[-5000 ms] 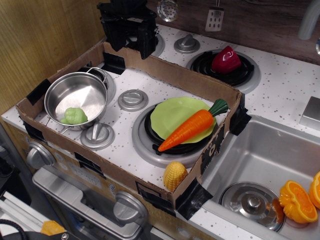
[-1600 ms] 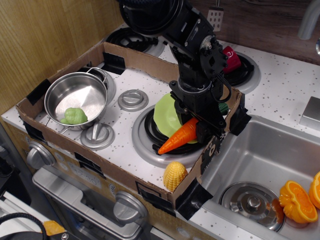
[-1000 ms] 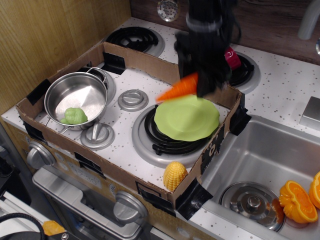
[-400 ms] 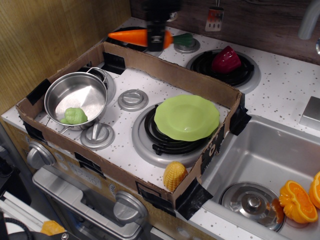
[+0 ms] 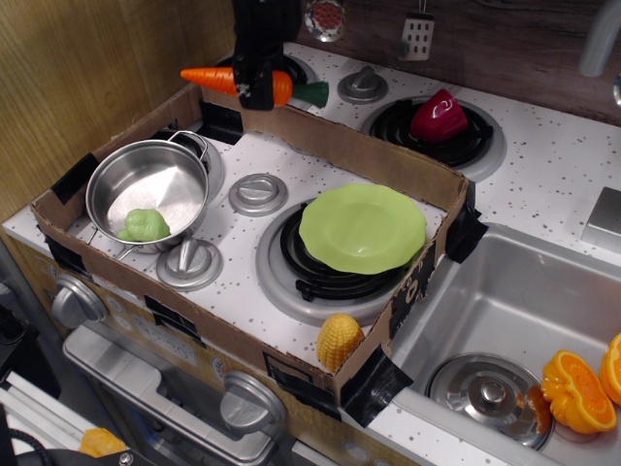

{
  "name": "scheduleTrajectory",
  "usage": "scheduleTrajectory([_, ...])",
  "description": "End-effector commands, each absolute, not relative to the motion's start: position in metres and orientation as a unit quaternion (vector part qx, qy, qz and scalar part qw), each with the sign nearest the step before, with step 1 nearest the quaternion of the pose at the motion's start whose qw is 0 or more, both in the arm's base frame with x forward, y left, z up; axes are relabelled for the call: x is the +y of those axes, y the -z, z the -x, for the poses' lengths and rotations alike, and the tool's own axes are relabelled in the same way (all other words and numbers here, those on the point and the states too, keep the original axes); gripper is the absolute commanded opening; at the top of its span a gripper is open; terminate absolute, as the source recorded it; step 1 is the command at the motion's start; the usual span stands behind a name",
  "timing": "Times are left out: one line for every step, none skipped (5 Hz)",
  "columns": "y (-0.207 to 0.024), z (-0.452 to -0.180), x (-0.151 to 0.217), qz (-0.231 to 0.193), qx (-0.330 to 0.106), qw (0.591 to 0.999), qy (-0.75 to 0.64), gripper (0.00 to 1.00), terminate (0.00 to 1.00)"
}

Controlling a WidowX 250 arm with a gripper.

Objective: Take carrot off plate

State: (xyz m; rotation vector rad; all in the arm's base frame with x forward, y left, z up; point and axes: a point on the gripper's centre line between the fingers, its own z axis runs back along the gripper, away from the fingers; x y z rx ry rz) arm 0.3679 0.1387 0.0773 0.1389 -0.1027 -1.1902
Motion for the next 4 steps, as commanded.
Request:
scheduleTrajectory([-0.075, -0.360, 0.148, -0.104, -0.088, 0.760, 0.635, 0.00, 0.00])
scheduleTrajectory([-0.059, -0.357, 0.149, -0.088, -0.101, 0.756, 0.640, 0.00, 0.00])
scheduleTrajectory([-0.056, -0.355, 0.146, -0.092, -0.120, 0.736, 0.660, 0.00, 0.00])
scheduleTrajectory([-0.059, -0.365, 0.143, -0.095, -0.123, 0.729, 0.667, 0.00, 0.00])
